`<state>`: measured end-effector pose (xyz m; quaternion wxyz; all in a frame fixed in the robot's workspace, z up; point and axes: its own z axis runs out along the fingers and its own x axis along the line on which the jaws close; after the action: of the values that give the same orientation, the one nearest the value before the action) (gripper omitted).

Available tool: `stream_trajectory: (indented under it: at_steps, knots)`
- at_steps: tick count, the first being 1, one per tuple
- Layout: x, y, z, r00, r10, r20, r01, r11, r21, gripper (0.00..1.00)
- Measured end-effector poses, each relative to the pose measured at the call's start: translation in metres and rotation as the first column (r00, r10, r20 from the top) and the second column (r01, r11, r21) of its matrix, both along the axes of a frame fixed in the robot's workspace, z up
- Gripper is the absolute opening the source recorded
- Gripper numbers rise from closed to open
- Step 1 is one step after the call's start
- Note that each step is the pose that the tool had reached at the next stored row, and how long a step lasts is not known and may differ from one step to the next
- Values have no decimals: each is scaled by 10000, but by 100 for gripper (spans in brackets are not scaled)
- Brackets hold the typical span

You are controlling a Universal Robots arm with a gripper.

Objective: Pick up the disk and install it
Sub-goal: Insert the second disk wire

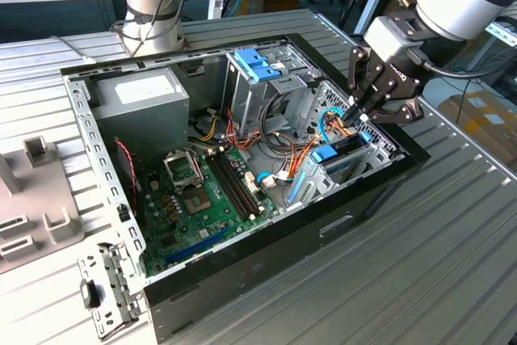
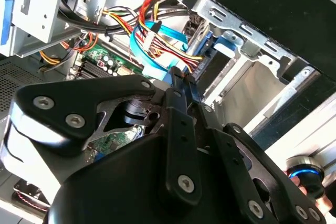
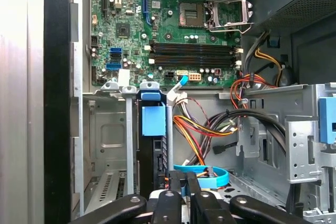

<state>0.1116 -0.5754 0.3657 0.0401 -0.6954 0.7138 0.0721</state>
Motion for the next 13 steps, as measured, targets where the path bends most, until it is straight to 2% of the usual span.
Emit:
stream_trajectory:
  at_steps: [4,8,13]
  knots:
    - [-25,-91,-23,10000,0,0,0,10000,1,16]
    - [-53,-124,-62,10000,2,0,-2,10000,0,16]
    - [-68,-130,-98,10000,-1,0,1,10000,5,16]
